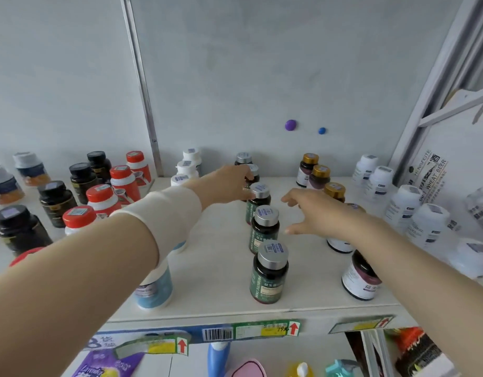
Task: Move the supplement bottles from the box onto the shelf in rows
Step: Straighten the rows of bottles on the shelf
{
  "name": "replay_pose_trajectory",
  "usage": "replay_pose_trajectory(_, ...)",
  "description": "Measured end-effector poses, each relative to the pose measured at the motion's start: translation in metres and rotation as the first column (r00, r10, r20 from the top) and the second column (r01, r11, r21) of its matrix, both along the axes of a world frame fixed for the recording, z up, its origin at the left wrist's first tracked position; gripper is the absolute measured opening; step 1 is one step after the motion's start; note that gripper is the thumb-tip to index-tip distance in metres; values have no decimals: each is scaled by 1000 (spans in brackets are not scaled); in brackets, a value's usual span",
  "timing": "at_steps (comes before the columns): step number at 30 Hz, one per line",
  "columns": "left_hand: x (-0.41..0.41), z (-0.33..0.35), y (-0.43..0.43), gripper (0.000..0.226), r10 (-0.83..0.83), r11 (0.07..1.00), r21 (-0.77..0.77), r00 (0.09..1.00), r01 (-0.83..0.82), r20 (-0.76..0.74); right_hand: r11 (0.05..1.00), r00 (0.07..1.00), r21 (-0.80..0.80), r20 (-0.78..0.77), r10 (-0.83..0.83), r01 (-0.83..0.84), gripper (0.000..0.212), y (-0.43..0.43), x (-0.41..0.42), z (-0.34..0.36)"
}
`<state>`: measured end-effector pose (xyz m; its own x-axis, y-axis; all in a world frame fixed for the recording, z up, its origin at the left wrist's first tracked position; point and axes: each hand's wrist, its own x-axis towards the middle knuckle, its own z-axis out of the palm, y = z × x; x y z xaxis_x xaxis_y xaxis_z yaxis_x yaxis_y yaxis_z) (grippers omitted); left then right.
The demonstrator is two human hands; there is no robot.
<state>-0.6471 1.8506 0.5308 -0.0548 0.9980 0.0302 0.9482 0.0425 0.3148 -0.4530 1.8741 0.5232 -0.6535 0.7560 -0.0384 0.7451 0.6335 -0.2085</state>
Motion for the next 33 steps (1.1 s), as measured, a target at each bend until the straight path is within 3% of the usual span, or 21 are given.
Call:
replay_pose_trajectory(4,0,-9,7,61,-4,999,-33,991,9,131,969,958,-239,-261,-118,55,71,-10,5,-19)
replay_pose_trajectory(8,1,-12,13,65,-10,1000,-19,984,14,178,939,877,-339,-434,-209,56,73,-12,1,-35)
replay_pose_trajectory(21,9,-20,29,52,-29,999,-27,995,32,99,912,780,-407,-551,-296,59,46,-11,-14,-68)
replay_pose_trajectory(33,-3,-17,31,49,-14,998,-66,991,23,133,901,763,-433,-587,-272,-12,40,-7,-16,-70)
